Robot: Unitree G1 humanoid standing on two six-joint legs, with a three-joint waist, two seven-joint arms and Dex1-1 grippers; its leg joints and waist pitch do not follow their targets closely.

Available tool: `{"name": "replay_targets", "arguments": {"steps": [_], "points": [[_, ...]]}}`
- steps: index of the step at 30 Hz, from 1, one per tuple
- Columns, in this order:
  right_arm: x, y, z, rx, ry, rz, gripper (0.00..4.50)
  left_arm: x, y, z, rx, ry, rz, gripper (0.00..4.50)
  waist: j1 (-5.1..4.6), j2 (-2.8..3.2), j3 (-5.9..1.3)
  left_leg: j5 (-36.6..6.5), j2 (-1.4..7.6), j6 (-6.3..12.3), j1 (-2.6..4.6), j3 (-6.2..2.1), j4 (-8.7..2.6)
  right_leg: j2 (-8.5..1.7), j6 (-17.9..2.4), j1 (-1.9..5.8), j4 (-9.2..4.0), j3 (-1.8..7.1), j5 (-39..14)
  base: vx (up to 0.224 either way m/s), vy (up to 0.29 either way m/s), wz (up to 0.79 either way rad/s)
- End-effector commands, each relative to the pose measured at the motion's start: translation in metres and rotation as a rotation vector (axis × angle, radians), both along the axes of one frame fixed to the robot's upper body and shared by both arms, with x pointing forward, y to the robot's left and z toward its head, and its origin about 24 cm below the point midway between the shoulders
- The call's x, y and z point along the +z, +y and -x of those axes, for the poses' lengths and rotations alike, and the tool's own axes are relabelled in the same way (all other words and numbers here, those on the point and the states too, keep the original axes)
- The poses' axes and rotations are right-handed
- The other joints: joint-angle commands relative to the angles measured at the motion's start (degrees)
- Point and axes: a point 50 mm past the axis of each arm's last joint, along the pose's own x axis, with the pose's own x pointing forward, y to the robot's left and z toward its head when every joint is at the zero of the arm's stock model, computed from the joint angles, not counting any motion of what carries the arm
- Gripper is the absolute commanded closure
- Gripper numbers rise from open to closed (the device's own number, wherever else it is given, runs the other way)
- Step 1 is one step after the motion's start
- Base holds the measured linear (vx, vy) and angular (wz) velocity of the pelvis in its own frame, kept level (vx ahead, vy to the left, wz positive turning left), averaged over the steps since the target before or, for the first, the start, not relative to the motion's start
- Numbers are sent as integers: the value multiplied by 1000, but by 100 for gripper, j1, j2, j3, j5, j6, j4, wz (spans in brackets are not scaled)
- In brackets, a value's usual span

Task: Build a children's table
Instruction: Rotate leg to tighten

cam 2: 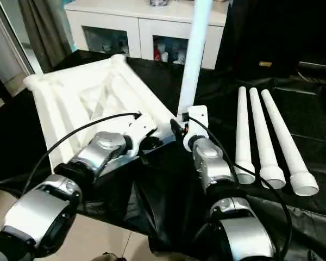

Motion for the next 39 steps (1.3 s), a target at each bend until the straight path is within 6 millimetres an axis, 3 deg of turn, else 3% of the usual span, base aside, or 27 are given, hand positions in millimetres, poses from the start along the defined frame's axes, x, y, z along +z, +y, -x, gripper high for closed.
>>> {"name": "replay_targets", "arguments": {"steps": [1,6,12,17,20,21,26,32,39], "points": [[-19,22,10,82,82,-32,107,13,-5,-7,29,-72,17,450,-22,-41,-408,-1538,327,158,101,-208,-452,-508,-1120,222,-499,278,-1739,0,0,0],[-11,18,8,137,29,-23,53,8,1,-4,-1,-62,14,450,-16,-46,-431,-1280,327,300,60,-203,-431,-522,-1198,263,-460,273,-1508,0,0,0],[-3,-7,16,391,-32,35,53,4,18,6,-181,-36,31,450,18,-75,-430,-1032,337,488,35,-189,-414,-496,-1267,298,-432,260,-1223,0,0,0],[5,-29,25,512,-57,66,53,1,33,15,-319,-8,22,450,75,-47,-445,-898,380,658,33,-168,-387,-489,-1431,271,-367,264,-882,0,0,0],[13,-45,34,616,-61,91,53,0,44,22,-397,29,30,450,105,-39,-438,-971,402,637,59,-155,-390,-480,-1475,248,-361,271,-848,0,0,0],[14,-48,36,640,-60,96,53,0,45,23,-419,34,38,450,124,-43,-443,-949,407,640,47,-164,-397,-490,-1488,272,-346,270,-820,0,0,0],[21,-55,49,774,-54,101,53,3,55,31,-510,62,55,450,155,-50,-421,-1130,400,530,56,-156,-406,-506,-1400,247,-395,285,-1222,0,0,0],[19,-52,53,824,-34,88,69,3,57,32,-517,65,52,450,152,-52,-407,-1244,402,407,67,-168,-428,-508,-1270,226,-433,285,-1607,0,0,0],[15,-41,58,856,-16,42,122,4,56,33,-519,67,62,450,158,-47,-431,-1071,405,438,52,-169,-420,-496,-1334,236,-387,279,-1253,0,0,0]]}}
